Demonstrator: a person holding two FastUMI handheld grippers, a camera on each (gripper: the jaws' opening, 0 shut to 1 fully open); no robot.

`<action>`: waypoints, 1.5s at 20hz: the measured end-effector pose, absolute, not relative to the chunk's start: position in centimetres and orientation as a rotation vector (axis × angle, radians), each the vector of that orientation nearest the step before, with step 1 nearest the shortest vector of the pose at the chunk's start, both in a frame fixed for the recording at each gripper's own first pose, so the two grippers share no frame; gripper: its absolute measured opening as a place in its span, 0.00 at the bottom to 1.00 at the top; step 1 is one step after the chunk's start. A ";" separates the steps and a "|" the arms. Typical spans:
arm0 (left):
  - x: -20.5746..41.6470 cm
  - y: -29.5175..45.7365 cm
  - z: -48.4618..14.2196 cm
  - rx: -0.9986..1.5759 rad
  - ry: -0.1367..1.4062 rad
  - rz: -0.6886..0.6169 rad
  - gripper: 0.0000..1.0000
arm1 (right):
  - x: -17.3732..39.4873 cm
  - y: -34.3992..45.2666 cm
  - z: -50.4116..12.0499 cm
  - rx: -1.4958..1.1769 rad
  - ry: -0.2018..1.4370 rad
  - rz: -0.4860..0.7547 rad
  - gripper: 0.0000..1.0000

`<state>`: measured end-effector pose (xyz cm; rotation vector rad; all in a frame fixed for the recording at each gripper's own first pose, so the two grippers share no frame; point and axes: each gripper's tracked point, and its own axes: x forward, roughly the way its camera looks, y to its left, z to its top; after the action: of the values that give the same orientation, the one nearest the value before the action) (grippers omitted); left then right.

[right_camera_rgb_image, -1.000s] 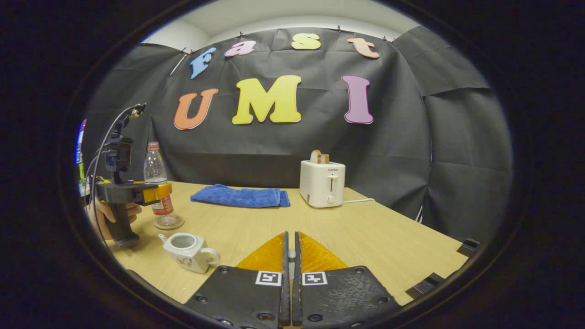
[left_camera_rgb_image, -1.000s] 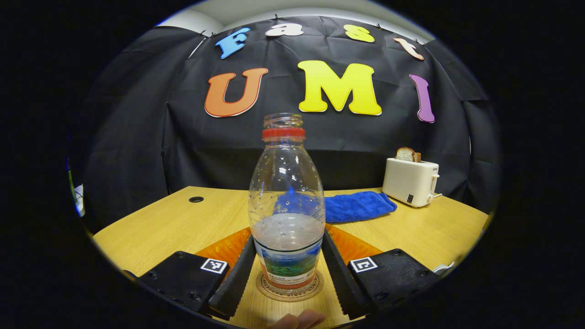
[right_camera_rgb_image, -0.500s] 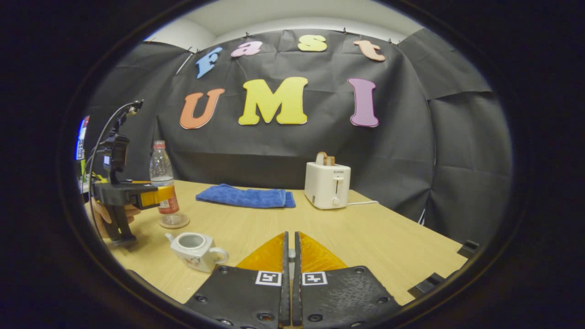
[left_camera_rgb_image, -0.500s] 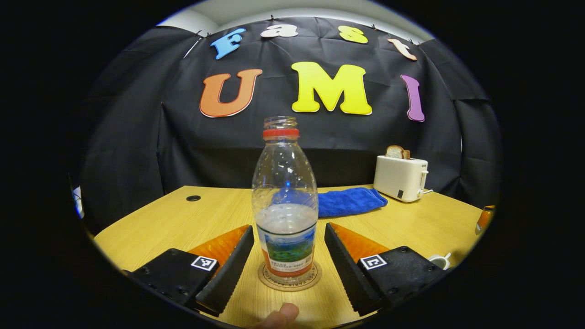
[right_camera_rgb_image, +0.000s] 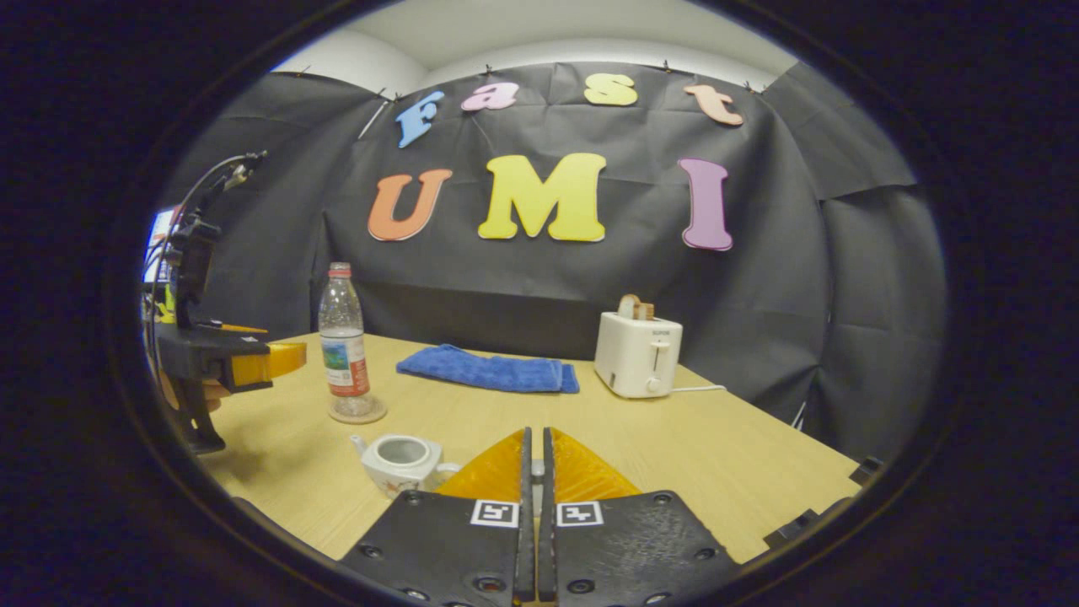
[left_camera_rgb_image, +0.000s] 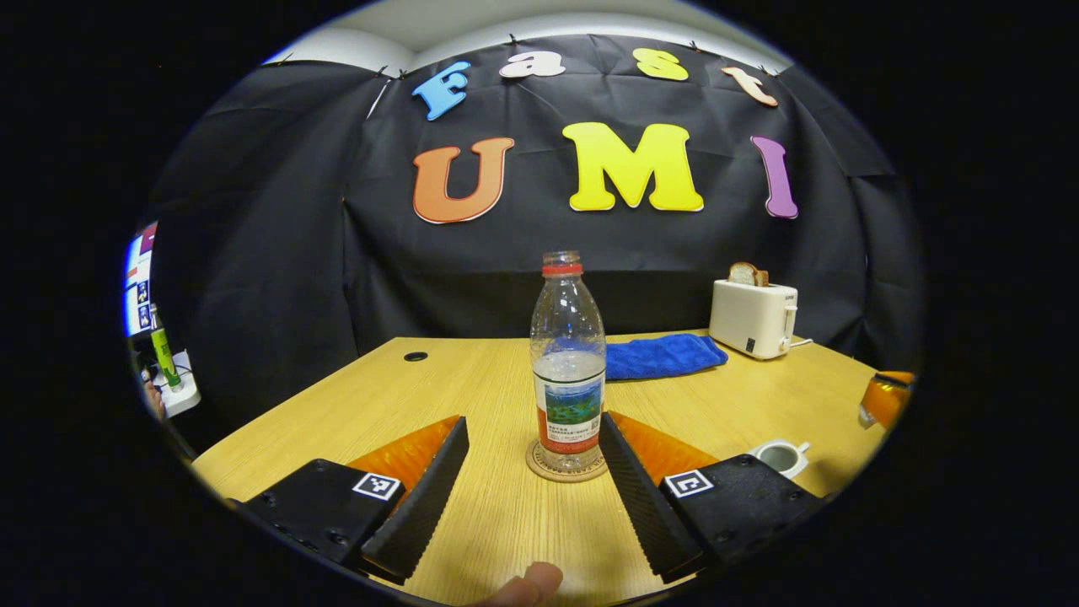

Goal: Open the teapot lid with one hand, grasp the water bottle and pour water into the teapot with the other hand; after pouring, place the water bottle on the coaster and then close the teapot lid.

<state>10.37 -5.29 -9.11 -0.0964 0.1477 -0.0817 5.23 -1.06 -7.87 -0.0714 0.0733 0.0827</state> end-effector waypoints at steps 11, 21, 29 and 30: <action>1.9 -0.5 -1.2 -0.105 0.108 -0.050 0.97 | 6.7 8.3 -8.0 0.004 0.151 0.401 0.02; 0.7 3.0 0.2 -0.197 0.075 -0.059 0.97 | 8.7 10.4 -8.6 -0.029 0.171 0.363 0.04; 1.2 2.2 -1.2 -0.136 0.118 -0.056 0.97 | 9.2 9.4 -8.9 -0.040 0.174 0.331 0.07; 1.2 2.0 -1.1 -0.128 0.118 -0.059 0.97 | 9.1 9.4 -8.8 -0.036 0.170 0.337 0.06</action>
<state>1.19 1.98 -1.08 -0.1276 0.1175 -0.0595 9.11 9.41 -8.76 -0.0365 0.1704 0.3365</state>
